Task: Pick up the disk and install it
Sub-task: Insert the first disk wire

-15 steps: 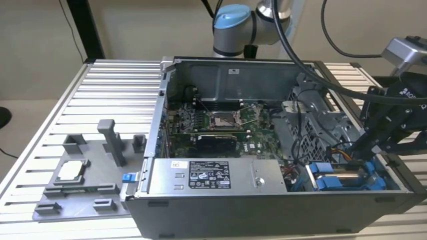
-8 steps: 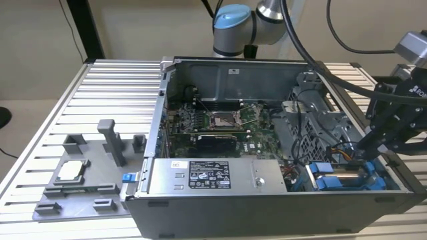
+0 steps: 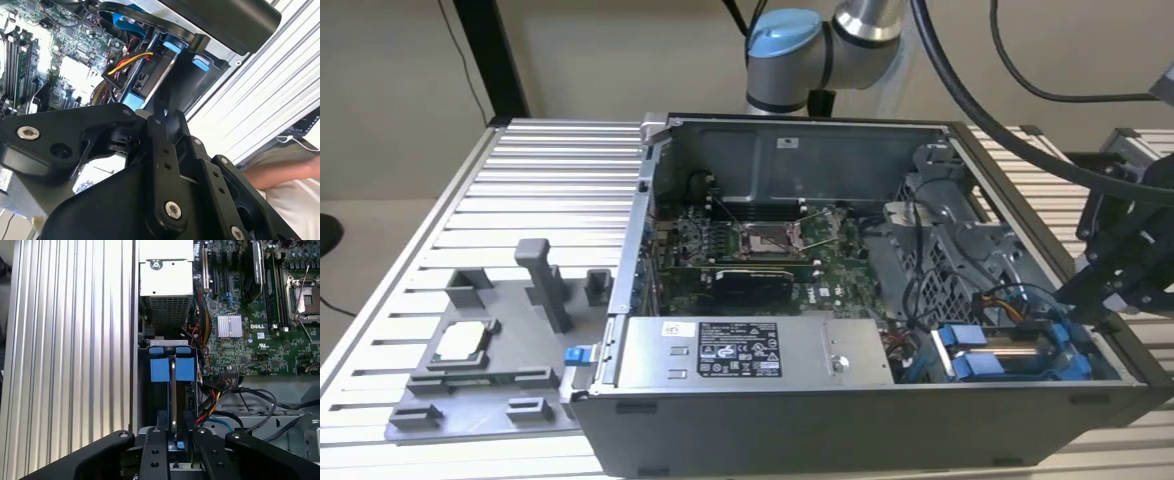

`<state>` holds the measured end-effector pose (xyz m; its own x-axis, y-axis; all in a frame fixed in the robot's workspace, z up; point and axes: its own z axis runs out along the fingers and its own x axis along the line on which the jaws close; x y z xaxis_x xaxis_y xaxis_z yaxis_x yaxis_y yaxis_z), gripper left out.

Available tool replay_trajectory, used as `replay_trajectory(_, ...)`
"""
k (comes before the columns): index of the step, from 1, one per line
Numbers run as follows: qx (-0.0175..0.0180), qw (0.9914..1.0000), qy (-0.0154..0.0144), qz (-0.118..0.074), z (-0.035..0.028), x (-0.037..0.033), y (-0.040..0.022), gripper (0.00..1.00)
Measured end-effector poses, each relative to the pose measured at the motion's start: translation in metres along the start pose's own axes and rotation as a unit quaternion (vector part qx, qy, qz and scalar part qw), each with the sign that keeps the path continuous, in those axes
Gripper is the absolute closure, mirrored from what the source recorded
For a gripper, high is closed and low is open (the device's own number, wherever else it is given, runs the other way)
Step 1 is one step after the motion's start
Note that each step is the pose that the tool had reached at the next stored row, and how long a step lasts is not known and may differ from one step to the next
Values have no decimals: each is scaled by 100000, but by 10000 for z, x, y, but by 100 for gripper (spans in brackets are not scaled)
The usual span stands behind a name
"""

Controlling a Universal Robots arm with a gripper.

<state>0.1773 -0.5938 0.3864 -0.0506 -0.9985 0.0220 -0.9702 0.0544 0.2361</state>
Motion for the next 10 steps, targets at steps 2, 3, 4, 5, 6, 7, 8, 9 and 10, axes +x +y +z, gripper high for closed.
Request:
replay_trajectory(2, -3, 100000, -104, -24, -16, 33, -12, 0)
replay_trajectory(3, -8, 100000, -163, -40, -22, 49, -17, 0)
replay_trajectory(4, -10, 100000, -217, -52, -28, 65, -22, 100)
replay_trajectory(5, -13, 100000, -278, -70, -35, 82, -29, 100)
replay_trajectory(6, -17, 99999, -347, -84, -38, 99, -36, 100)
replay_trajectory(7, -21, 99999, -392, -96, -42, 117, -46, 100)
replay_trajectory(8, -24, 99999, -414, -100, -45, 133, -56, 100)
replay_trajectory(9, -26, 99999, -439, -108, -48, 151, -69, 100)
replay_trajectory(10, -29, 99999, -467, -115, -50, 170, -83, 100)
